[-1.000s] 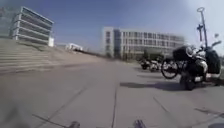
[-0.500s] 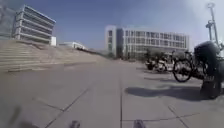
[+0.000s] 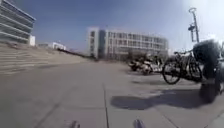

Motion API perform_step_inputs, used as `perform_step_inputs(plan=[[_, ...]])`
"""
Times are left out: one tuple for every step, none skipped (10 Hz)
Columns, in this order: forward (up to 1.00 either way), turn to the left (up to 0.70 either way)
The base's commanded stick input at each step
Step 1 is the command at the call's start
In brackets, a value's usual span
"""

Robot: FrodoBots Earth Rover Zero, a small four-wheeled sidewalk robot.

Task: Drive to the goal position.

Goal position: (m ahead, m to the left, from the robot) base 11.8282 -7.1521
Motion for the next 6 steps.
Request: perform_step_inputs(plan=[[1.00, 0.00], [1.00, 0.00], [1.00, 0.00], [1.00, 0.00], [1.00, 0.00], [1.00, 0.00]])
